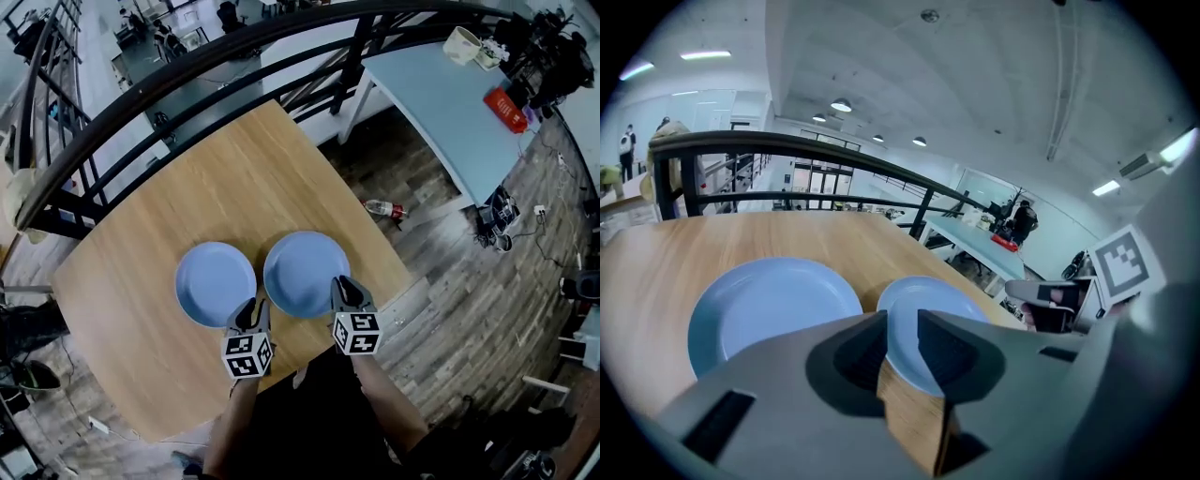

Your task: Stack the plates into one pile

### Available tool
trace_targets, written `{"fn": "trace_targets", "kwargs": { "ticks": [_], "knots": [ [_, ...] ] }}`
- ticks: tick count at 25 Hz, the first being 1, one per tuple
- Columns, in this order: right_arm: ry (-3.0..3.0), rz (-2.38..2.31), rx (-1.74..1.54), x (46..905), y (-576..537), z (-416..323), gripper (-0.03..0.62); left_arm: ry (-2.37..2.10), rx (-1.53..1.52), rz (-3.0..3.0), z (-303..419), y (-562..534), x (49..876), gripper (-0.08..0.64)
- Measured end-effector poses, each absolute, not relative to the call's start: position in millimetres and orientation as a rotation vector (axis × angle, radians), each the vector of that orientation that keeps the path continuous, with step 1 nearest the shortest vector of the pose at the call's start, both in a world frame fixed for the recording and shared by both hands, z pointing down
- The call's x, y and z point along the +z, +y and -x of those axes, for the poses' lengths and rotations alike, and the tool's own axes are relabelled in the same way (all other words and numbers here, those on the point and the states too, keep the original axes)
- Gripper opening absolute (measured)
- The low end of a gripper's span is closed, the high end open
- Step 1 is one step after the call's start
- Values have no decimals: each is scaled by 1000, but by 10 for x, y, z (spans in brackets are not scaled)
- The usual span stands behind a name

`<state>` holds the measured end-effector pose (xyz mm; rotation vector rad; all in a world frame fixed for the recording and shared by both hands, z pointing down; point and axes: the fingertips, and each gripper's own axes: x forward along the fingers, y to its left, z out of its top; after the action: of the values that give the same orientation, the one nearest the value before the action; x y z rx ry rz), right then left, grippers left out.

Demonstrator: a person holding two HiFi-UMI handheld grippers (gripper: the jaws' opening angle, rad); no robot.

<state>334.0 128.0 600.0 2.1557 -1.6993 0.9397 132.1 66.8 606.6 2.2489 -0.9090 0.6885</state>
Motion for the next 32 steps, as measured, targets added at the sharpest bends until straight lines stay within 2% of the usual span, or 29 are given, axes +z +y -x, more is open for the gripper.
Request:
{"fn": "trace_targets", "kwargs": {
  "ticks": [32],
  "knots": [
    [-1841,-1703,1024,6955,1010,-3954,59,-1181,716,-1859,-1415,1058,7005,133]
  ]
}}
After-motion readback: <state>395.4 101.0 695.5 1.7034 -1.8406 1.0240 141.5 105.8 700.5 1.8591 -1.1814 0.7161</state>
